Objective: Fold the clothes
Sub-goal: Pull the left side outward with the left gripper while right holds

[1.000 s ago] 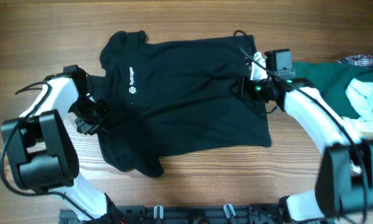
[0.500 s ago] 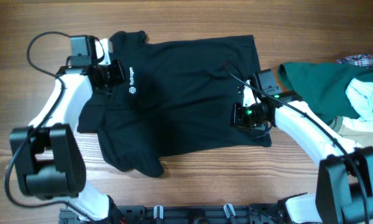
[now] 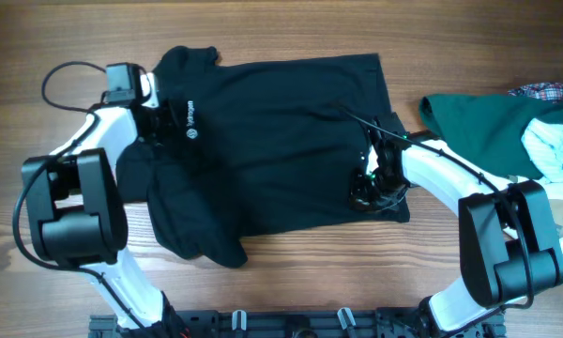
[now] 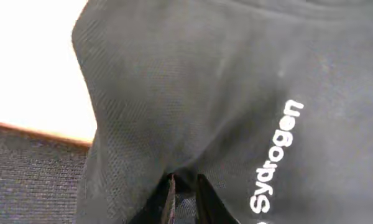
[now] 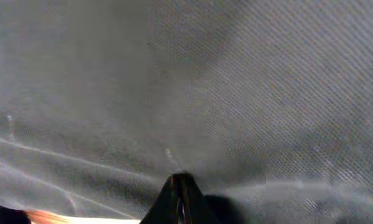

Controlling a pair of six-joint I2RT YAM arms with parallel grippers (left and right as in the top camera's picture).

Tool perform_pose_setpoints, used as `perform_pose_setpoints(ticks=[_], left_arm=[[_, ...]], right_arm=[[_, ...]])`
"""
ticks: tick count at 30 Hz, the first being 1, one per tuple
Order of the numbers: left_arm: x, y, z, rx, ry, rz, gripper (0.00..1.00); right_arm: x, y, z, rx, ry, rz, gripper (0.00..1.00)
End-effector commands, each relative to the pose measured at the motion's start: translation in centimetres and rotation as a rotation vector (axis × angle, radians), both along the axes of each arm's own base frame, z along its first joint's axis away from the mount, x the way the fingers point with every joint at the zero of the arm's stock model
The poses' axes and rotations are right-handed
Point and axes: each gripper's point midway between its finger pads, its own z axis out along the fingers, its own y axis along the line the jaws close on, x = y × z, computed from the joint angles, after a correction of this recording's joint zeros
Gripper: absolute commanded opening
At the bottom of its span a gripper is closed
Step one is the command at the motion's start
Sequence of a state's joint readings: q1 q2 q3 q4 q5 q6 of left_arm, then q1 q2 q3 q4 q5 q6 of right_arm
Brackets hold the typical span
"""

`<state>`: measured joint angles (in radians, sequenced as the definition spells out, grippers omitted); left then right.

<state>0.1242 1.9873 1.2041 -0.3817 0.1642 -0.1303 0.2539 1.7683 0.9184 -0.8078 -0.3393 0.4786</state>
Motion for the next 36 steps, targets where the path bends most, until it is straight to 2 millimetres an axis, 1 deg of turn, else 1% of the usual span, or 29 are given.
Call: perform_pose_setpoints(ticks=[1, 3, 4, 5, 6, 8, 10, 11, 12, 13, 14, 15, 17, 19, 20, 21, 22, 23, 24, 26, 27, 28, 29, 31, 34, 36], left_arm=[[-1.0, 4.1, -1.6, 0.072, 0.068, 0.073, 0.12], [-0.6, 4.3, -0.9, 0.07, 0.061, 0.076, 0.11], [-0.3, 4.3, -0.6, 0.068, 0.055, 0.074, 0.11], [0.3, 4.0, 0.2, 0.061, 0.042, 0.066, 0.12], [0.8, 3.6, 1.0, 0.053, 0.027, 0.057, 0.14], [1.9, 3.1, 3.5, 0.056, -0.003, 0.041, 0.22], [2.7, 2.3, 6.9, 0.059, -0.031, 0.024, 0.36], [2.7, 1.8, 8.5, 0.059, -0.038, 0.015, 0.45], [2.6, 1.4, 9.9, 0.06, -0.045, 0.006, 0.49], [2.3, 1.0, 11.1, 0.06, -0.046, -0.002, 0.53], [1.7, 0.5, 12.1, 0.059, -0.042, -0.011, 0.56], [1.2, 0.1, 12.7, 0.057, -0.038, -0.014, 0.57], [-0.4, -1.6, 13.6, 0.021, -0.004, -0.05, 0.58], [-1.9, -2.8, 13.3, -0.005, 0.053, -0.076, 0.49], [-2.9, -3.6, 13.0, -0.027, 0.097, -0.084, 0.41], [-3.8, -4.5, 12.8, -0.056, 0.137, -0.084, 0.37], [-4.7, -5.8, 12.7, -0.095, 0.169, -0.108, 0.34], [-5.3, -7.1, 12.8, -0.125, 0.19, -0.137, 0.28], [-5.6, -8.0, 12.7, -0.124, 0.198, -0.16, 0.25], [-5.1, -9.2, 12.7, -0.085, 0.172, -0.196, 0.22], [-4.4, -10.2, 12.7, -0.055, 0.139, -0.224, 0.2], [-4.0, -10.9, 12.8, -0.035, 0.114, -0.242, 0.17], [-3.7, -11.5, 12.9, -0.023, 0.095, -0.256, 0.15], [-3.2, -12.8, 13.2, -0.026, 0.068, -0.268, 0.15], [-3.7, -13.0, 13.2, -0.033, 0.084, -0.252, 0.1], [-4.4, -12.9, 13.4, -0.031, 0.105, -0.25, 0.1]], right_arm=[[-2.6, -2.8, -2.5, -0.166, 0.095, 0.001, 0.04], [-2.3, -2.8, -2.5, -0.157, 0.078, 0.025, 0.05], [-1.8, -2.6, -2.5, -0.14, 0.049, 0.061, 0.06], [-1.5, -2.4, -2.5, -0.128, 0.025, 0.085, 0.06], [-0.8, -2.1, -2.4, -0.106, -0.015, 0.115, 0.08], [0.7, -0.9, -1.3, -0.036, -0.097, 0.16, 0.12], [2.4, 0.1, 0.5, 0.012, -0.185, 0.169, 0.14], [3.4, 0.6, 1.9, 0.04, -0.251, 0.185, 0.15], [4.0, 0.8, 2.9, 0.05, -0.294, 0.185, 0.15], [4.9, 1.1, 4.4, 0.065, -0.36, 0.19, 0.15], [5.4, 1.4, 5.5, 0.084, -0.412, 0.212, 0.16], [5.9, 1.7, 6.5, 0.095, -0.466, 0.225, 0.17], [7.5, 2.0, 9.1, 0.112, -0.591, 0.226, 0.18], [9.2, 2.5, 10.8, 0.126, -0.693, 0.218, 0.18], [10.2, 2.6, 11.4, 0.131, -0.73, 0.182, 0.16], [11.1, 2.6, 11.7, 0.132, -0.752, 0.129, 0.09], [11.7, 2.7, 11.8, 0.142, -0.758, 0.093, 0.04], [11.9, 2.8, 11.5, 0.15, -0.747, 0.066, 0.04], [11.8, 2.8, 10.9, 0.148, -0.722, 0.05, 0.04], [11.2, 2.6, 9.3, 0.132, -0.66, 0.052, 0.04], [10.3, 2.4, 7.7, 0.116, -0.591, 0.056, 0.04], [9.5, 2.2, 6.6, 0.103, -0.542, 0.062, 0.04], [8.7, 2.0, 5.5, 0.091, -0.492, 0.076, 0.04], [6.4, 1.4, 2.8, 0.059, -0.353, 0.096, 0.04], [3.9, 0.6, -0.2, 0.019, -0.2, 0.112, 0.04], [2.7, 0.3, -1.4, 0.007, -0.135, 0.119, 0.04]])
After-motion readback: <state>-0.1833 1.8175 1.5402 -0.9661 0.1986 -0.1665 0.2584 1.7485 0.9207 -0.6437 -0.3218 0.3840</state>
